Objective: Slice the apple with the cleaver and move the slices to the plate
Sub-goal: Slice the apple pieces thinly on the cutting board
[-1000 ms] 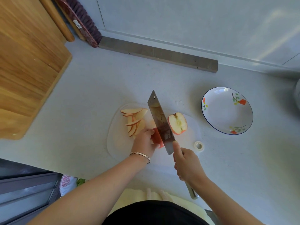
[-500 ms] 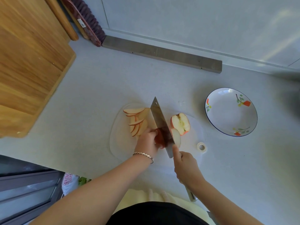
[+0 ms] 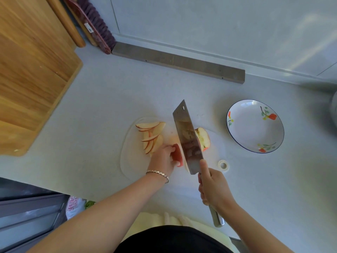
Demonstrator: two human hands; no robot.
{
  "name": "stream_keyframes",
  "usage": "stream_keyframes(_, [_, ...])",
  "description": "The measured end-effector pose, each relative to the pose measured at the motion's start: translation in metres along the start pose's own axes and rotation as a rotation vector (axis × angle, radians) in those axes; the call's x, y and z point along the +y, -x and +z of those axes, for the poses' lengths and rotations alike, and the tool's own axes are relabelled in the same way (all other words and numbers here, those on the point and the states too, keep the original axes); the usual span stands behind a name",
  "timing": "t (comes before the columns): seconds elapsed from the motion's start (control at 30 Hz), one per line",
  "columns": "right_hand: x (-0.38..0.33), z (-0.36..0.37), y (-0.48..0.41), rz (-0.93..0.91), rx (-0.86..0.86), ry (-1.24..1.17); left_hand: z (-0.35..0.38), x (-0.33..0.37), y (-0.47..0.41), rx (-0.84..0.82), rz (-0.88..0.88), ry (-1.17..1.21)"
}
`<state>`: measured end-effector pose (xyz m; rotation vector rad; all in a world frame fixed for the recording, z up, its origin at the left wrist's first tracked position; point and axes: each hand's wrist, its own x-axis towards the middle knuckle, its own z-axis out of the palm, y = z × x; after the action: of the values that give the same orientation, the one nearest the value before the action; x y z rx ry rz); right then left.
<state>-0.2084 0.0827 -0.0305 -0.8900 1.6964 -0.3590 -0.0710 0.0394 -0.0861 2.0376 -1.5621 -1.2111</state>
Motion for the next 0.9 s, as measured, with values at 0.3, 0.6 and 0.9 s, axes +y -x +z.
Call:
stream_keyframes(0.3, [0.004,0.010,-0.005,-0.071,0.028,0.200,-0.005,-0.005,-0.002,-0.006,0.071,-0.082])
stream_keyframes(0.6, [0.017,0.011,0.001,-0.050,0.055,0.204,-0.001,-0.005,-0.005,0.009,0.072,-0.094])
stream_keyframes(0.9, [0.020,0.020,-0.016,0.041,0.042,0.080,0.002,-0.006,-0.004,0.010,0.103,0.025])
